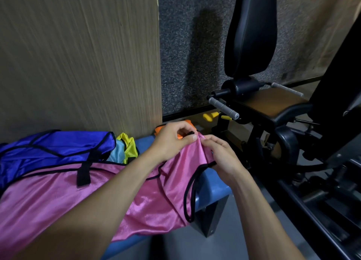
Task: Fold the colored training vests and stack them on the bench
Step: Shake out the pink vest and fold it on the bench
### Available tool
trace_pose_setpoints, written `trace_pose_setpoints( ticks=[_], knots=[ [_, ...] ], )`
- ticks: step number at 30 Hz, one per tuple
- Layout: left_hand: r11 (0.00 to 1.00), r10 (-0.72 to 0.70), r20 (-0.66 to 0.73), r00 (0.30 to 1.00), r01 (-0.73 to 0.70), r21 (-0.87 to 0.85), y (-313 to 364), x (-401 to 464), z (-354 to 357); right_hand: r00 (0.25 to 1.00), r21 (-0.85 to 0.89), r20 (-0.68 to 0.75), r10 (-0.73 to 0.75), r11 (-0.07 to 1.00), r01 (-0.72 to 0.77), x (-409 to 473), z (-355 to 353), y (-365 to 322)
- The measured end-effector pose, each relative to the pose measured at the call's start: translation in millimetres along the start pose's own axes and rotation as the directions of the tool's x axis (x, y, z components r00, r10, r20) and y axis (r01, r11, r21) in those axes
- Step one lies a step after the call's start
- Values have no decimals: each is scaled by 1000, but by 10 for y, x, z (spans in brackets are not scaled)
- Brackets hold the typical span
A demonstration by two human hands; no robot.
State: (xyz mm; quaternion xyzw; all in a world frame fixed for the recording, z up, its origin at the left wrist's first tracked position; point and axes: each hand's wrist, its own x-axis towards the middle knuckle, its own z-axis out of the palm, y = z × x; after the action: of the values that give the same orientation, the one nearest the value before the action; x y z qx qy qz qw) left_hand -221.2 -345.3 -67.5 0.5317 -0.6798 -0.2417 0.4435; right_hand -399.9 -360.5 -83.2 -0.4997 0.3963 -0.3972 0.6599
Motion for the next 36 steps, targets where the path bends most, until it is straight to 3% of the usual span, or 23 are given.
trace_pose_setpoints(
  ticks=[5,10,13,15,16,18,21,23,27,30,33,35,36],
  knots=[
    [986,-26,146,989,50,-161,-59,73,55,998,-72,-1,-59,996,58,-17,9,-6],
    [991,-47,32,998,51,-122,-80,214,156,995,-102,57,-87,990,92,11,-37,-11],
    [997,-35,-103,994,42,69,-49,177,174,985,-213,26,-170,962,171,59,-58,47],
    [963,125,-215,969,-66,261,78,-44,147,979,-284,-79,-190,945,161,141,-84,115],
    [937,203,-154,967,-146,317,163,-213,150,974,-300,-122,-191,942,147,185,-99,139],
    [861,271,177,946,-321,395,253,-612,221,964,-308,-179,-195,942,133,252,-115,159],
    [559,233,560,795,-580,592,89,-1076,425,954,-316,-210,-213,938,140,317,-109,179],
    [360,129,637,760,-634,684,-40,-1200,507,949,-323,-223,-223,935,144,344,-83,194],
    [261,39,651,758,-637,726,23,-1270,612,937,-342,-264,-227,931,130,382,-52,210],
    [298,113,625,773,-626,720,68,-1265,682,929,-347,-297,-220,932,109,436,-64,214],
    [516,176,505,845,-515,684,117,-1263,674,910,-349,-372,-184,936,47,502,-112,234],
    [720,97,420,902,-355,596,137,-1346,594,892,-371,-426,-148,928,-24,524,-146,270],
    [776,50,394,918,-284,563,109,-1421,532,886,-386,-444,-135,921,-53,535,-164,294]
  ],
)
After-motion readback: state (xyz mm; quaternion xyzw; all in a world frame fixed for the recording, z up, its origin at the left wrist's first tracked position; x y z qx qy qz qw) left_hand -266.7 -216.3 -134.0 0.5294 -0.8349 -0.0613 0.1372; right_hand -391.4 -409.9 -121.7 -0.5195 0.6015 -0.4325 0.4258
